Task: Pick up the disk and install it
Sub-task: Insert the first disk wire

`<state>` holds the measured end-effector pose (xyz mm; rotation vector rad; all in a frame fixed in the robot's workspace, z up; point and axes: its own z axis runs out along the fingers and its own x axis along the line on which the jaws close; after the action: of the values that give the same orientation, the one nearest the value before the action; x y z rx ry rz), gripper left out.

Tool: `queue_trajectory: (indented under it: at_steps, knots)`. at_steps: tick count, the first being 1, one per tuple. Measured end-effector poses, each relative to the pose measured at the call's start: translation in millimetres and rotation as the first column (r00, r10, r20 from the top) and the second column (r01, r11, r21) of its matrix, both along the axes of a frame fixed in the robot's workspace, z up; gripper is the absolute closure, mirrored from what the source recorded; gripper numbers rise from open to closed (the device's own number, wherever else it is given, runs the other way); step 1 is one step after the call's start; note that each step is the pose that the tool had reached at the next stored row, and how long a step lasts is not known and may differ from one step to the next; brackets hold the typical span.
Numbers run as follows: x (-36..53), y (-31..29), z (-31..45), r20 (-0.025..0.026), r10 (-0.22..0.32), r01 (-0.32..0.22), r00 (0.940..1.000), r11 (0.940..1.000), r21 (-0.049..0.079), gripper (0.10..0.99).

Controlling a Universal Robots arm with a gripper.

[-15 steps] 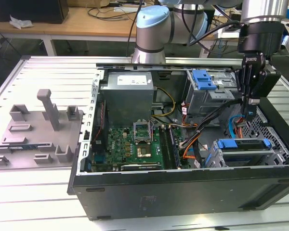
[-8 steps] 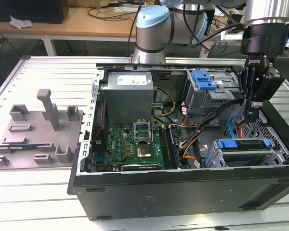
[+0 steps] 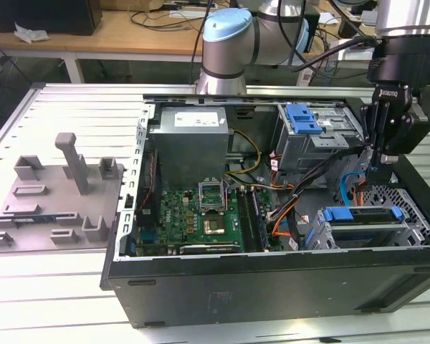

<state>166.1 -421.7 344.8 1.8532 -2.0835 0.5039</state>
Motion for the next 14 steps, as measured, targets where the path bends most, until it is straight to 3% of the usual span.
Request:
queue_trajectory:
  at_steps: [4, 8, 10, 14]
  knots:
    - [0.0, -8.5, 2.8, 0.0000, 0.000, 0.000, 1.0000, 0.9981, 0.062, 0.918]
    - [-0.1, -17.1, 5.8, 0.0000, 0.000, 0.000, 1.0000, 0.9946, 0.104, 0.918]
    - [-0.2, -24.2, 6.9, -0.0004, 0.000, 0.000, 1.0000, 0.9910, 0.134, 0.918]
    - [-0.3, -33.4, 8.0, -0.0011, 0.000, 0.000, 1.0000, 0.9856, 0.169, 0.918]
